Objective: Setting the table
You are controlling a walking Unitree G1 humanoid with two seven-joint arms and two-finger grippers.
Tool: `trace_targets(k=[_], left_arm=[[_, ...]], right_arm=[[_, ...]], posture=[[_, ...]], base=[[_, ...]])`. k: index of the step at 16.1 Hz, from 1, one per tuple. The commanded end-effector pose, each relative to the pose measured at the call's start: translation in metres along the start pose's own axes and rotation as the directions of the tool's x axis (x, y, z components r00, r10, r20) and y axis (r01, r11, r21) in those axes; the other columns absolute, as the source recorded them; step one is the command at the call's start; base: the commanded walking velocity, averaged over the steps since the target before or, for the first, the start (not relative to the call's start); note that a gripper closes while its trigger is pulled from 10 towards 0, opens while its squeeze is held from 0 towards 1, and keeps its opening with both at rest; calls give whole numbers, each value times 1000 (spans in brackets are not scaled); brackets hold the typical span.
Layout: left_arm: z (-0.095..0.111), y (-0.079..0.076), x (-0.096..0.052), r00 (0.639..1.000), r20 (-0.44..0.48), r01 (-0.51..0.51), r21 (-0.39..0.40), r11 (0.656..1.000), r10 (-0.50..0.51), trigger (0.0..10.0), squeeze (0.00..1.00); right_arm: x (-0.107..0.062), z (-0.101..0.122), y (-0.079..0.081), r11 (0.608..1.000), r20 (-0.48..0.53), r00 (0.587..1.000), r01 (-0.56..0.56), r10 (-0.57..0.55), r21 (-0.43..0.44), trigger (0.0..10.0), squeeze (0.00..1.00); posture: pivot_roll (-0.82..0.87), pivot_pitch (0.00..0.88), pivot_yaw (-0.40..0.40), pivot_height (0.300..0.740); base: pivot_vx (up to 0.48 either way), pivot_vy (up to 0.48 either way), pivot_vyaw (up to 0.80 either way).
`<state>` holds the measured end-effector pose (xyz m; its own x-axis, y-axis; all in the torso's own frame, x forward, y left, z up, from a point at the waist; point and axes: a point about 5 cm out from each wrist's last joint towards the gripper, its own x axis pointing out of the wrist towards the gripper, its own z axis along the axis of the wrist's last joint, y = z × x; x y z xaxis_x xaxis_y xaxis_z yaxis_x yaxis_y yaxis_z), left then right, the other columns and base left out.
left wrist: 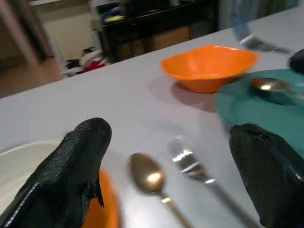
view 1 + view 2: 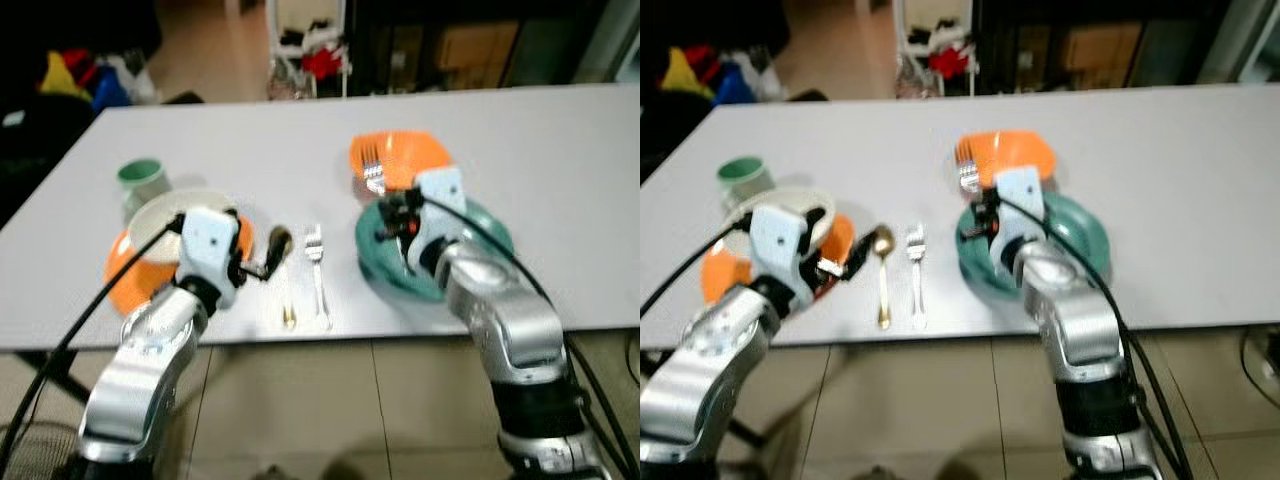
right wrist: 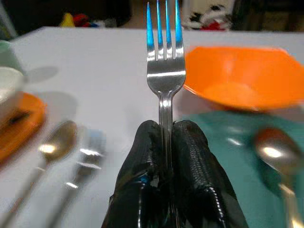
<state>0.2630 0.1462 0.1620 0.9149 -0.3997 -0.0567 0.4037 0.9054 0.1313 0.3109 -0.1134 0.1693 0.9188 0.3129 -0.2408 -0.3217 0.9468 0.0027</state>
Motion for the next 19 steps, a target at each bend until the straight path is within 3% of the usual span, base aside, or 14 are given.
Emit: trace_targets(k=[1,4,8,12,14,19], left_arm=[[1,-4,-2,998,9,55,-2,999,-55,10000,0],[3,-9,-1,988,12,155,-1,988,-155,10000,0],[0,-23,-7,945,-32,327,-7,945,-327,10000,0],[0,-25,-7,932,-40,360,-9,933,-360,10000,0],[1,-24,-7,929,-43,368,-5,930,-368,10000,0],[3,-31,-17,889,-57,455,-21,890,-455,10000,0]], right_arm=[[2,-1,-8,998,-38,998,57,-56,17,10000,0],[11,-6,-16,992,-116,986,120,-116,33,10000,0],[30,-16,-28,990,-204,973,123,-106,75,10000,0],[50,-21,-32,992,-254,965,84,-57,96,10000,0],[58,-20,-37,994,-263,963,85,-65,64,10000,0],[69,-25,-45,994,-299,951,98,-78,54,10000,0]], posture=[[87,0,72,740],[83,0,74,740],[75,0,89,740],[80,0,93,740],[94,0,90,740],[118,0,97,740]], base=[[0,0,0],[0,0,0],[0,0,0],[0,0,0],[0,0,0],[0,0,0]])
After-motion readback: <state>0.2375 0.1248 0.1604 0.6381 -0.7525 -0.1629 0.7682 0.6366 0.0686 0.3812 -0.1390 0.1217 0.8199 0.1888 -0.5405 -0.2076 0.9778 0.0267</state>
